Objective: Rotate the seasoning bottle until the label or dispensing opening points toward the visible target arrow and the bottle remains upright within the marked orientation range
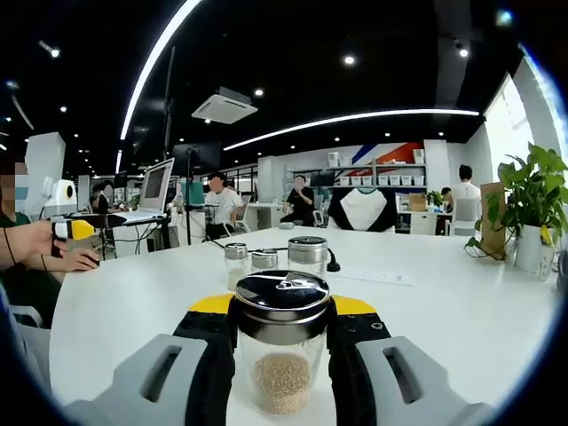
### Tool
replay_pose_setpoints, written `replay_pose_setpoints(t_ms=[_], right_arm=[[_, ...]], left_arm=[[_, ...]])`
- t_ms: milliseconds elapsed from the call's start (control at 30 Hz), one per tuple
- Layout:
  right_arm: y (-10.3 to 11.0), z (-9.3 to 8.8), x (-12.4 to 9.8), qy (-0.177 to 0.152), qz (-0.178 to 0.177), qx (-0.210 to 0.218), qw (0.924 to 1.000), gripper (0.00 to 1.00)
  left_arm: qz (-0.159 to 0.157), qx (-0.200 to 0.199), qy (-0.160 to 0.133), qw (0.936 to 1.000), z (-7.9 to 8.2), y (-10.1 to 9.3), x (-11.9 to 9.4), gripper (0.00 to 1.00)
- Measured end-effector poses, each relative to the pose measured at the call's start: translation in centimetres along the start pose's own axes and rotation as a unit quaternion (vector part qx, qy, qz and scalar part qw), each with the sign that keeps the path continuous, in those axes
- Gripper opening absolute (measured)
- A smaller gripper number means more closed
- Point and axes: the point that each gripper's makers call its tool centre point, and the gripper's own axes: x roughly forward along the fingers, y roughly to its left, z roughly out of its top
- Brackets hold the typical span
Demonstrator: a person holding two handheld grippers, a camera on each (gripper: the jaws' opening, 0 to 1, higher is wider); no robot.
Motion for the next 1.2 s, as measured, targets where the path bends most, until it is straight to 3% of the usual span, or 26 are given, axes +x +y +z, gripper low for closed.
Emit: replay_pose_setpoints(t_ms=[100, 200, 500, 800, 900, 967, 1100, 1200], right_arm=[[0.4, -0.6, 0.1, 0.006, 0.01, -0.006, 0.9999, 0.38], [0.6, -0.2, -0.6, -0.014, 0.024, 0.005, 0.9996, 0.38], [0.9, 0.2, -0.6, -0.021, 0.055, -0.006, 0.9982, 0.38], [1.0, -0.1, -0.1, -0.021, 0.139, -0.001, 0.9901, 0.38], [0.9, -0.1, 0.0, -0.014, 0.147, 0.0, 0.9891, 0.39], [0.8, -0.3, 0.2, -0.004, 0.133, 0.025, 0.9909, 0.4], [0.7, 1.1, 0.0, -0.04, 0.11, 0.08, 0.9898, 0.52], [0.5, 1.4, -0.1, -0.041, 0.081, 0.058, 0.9942, 0.51]], left_arm=[[0.0, 0.003, -0.001, 1.0, 0.0, -0.1, -0.1, 1.0], [0.001, 0.003, 0.0, 1.0, 0.0, 0.0, -0.2, 1.0], [-0.001, 0.006, 0.004, 1.0, -0.1, -0.3, -0.3, 1.0], [-0.005, 0.012, 0.006, 0.9999, 0.1, -0.6, -0.3, 1.0], [-0.003, 0.014, 0.008, 0.9999, 0.0, -0.6, -0.4, 1.0], [-0.004, 0.015, 0.01, 0.9998, 0.1, -0.8, -0.4, 1.0], [-0.003, 0.017, 0.008, 0.9998, 0.4, -1.1, -0.4, 1.0], [0.0, 0.018, 0.011, 0.9998, 0.3, -1.1, -0.4, 1.0]])
